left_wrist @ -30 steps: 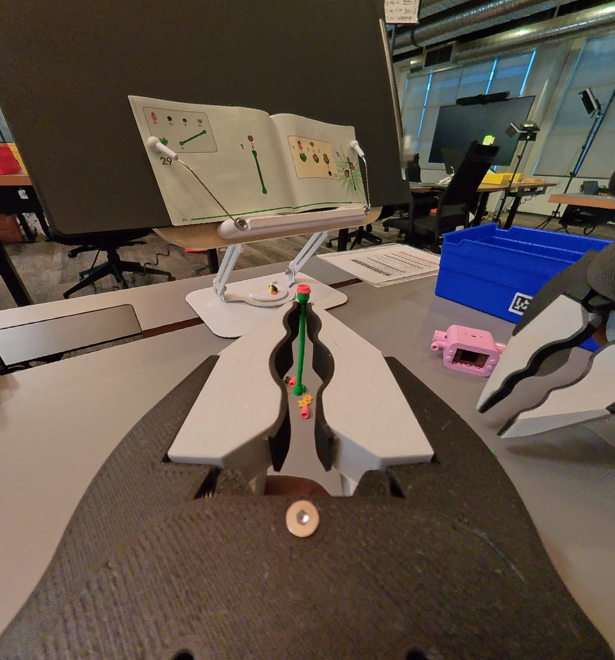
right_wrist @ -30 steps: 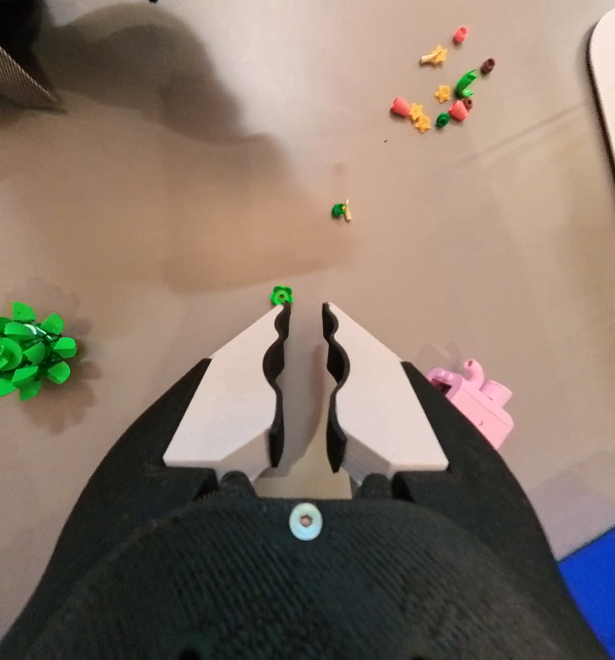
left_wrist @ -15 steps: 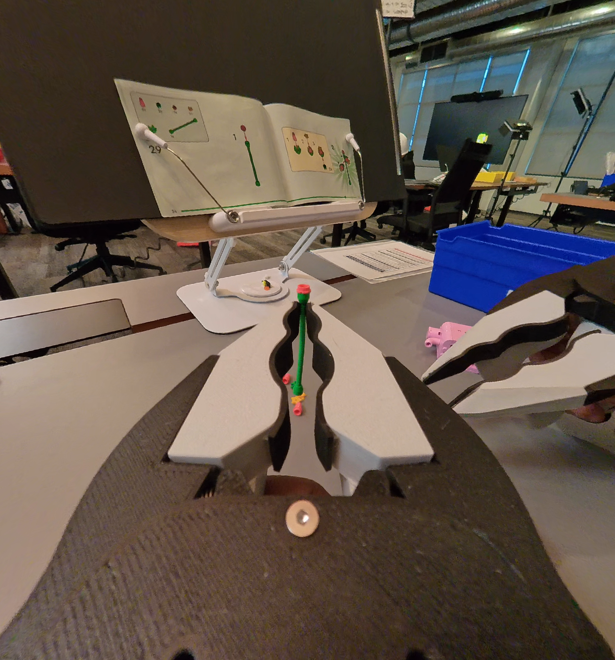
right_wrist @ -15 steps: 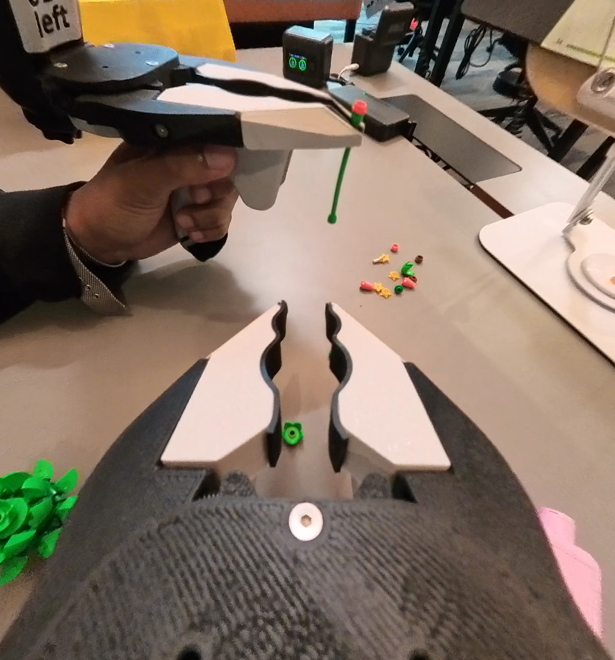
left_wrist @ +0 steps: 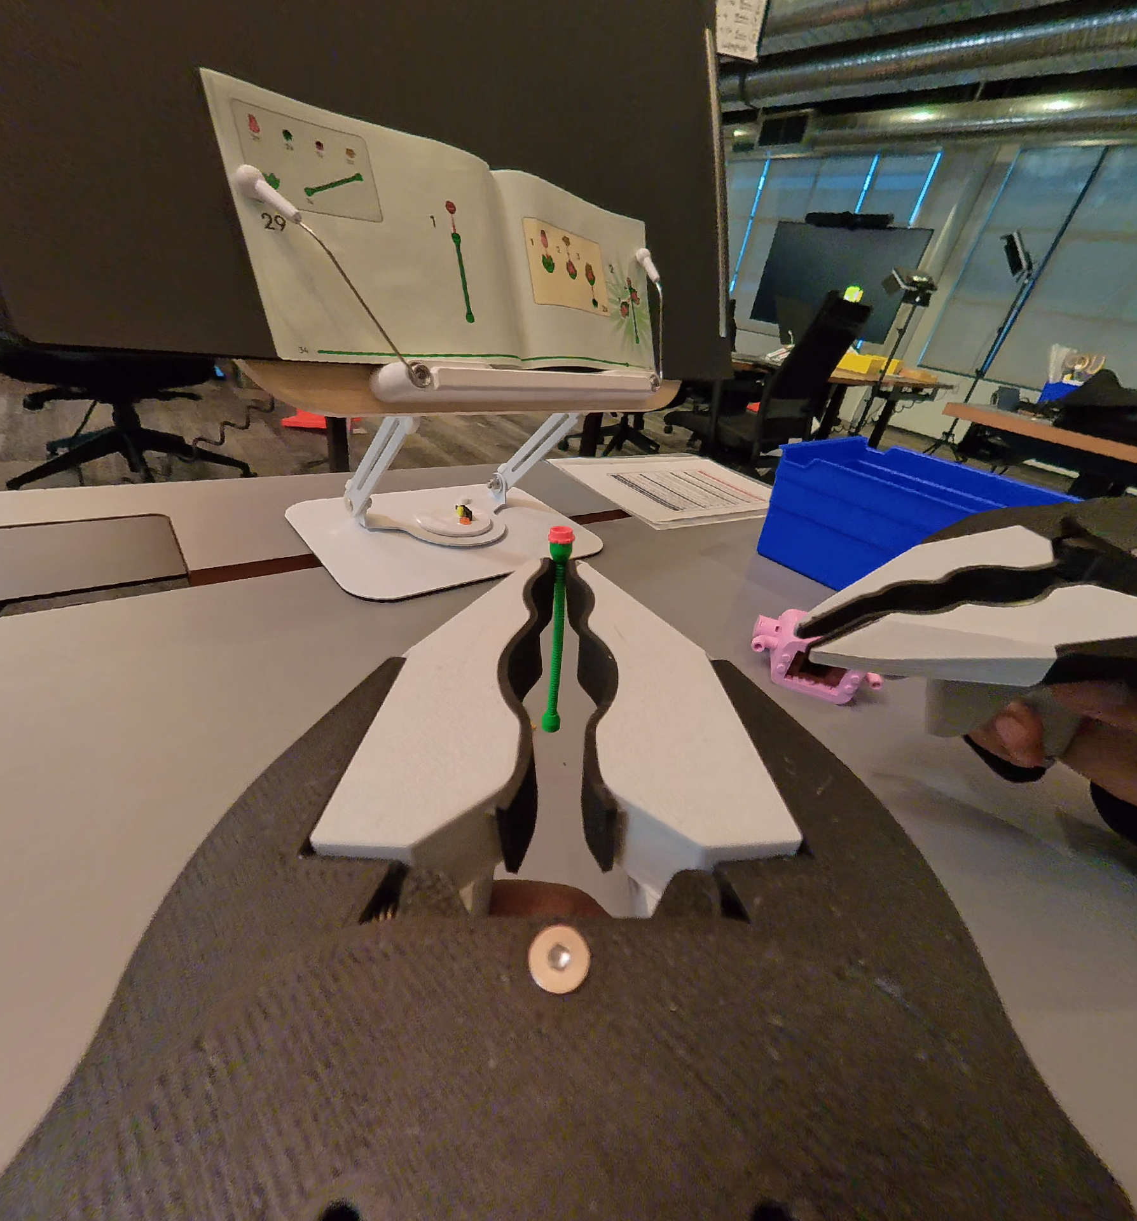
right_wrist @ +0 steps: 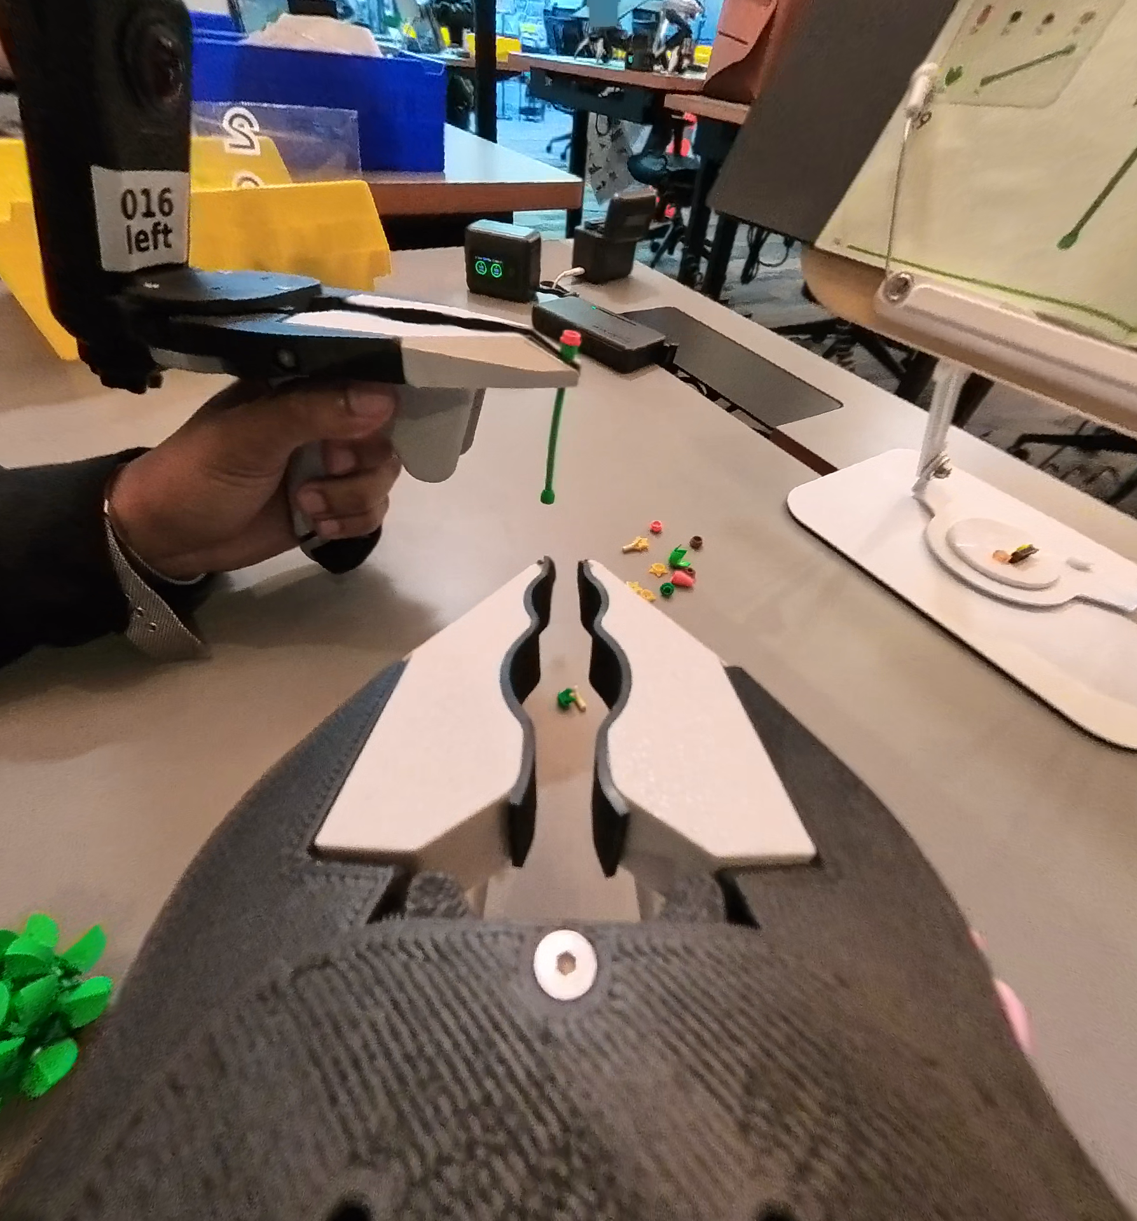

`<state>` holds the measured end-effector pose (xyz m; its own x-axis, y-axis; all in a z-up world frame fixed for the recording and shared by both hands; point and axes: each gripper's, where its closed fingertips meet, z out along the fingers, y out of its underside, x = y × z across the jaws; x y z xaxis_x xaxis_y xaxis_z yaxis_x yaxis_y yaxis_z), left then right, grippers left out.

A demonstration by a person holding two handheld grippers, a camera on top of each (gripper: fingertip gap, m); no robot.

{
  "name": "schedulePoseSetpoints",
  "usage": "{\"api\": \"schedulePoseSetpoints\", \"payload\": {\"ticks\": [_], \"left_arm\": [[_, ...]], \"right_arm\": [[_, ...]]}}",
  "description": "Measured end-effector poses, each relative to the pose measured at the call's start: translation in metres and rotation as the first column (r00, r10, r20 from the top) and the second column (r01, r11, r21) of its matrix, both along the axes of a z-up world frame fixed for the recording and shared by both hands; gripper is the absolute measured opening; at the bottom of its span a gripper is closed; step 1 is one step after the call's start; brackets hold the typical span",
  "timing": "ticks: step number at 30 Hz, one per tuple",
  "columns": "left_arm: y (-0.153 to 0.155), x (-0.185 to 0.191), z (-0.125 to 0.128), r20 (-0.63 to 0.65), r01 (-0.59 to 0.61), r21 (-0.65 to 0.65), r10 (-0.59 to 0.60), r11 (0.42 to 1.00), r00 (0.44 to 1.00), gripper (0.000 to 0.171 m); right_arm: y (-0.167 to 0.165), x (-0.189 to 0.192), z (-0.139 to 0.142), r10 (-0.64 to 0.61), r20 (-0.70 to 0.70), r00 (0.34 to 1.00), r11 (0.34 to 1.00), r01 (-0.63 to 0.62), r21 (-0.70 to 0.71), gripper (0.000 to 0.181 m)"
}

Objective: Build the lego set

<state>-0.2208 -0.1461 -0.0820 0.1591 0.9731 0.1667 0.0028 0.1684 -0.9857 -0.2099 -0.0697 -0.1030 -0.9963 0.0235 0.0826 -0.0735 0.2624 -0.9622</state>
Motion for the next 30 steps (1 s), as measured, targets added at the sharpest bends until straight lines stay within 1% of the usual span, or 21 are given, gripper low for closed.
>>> {"api": "schedulePoseSetpoints", "payload": {"ticks": [3, 7, 13, 19, 30], "left_arm": [[0.000, 0.000, 0.000, 0.002, 0.004, 0.016, -0.004, 1.000, 1.000, 0.000], [-0.001, 0.000, -0.001, 0.004, 0.006, 0.023, -0.006, 1.000, 1.000, 0.000], [-0.001, -0.001, -0.002, 0.007, 0.011, 0.033, -0.011, 0.999, 1.000, 0.000], [-0.001, -0.001, -0.003, 0.009, 0.012, 0.040, -0.013, 0.999, 1.000, 0.000], [-0.001, -0.002, -0.004, 0.014, 0.018, 0.049, -0.018, 0.999, 1.000, 0.000]], "right_arm": [[0.001, -0.002, 0.000, 0.004, 0.049, 0.999, 1.000, -0.004, -0.013, 0.006], [0.002, -0.003, 0.002, 0.002, 0.060, 0.998, 1.000, -0.001, -0.025, 0.006], [0.000, -0.003, -0.007, -0.011, -0.003, 1.000, 1.000, 0.011, 0.022, 0.007], [0.000, -0.009, -0.007, -0.067, -0.102, 0.993, 0.997, 0.071, 0.034, 0.012], [0.002, -0.011, -0.006, -0.074, -0.095, 0.993, 0.997, 0.077, 0.026, 0.012]]}}
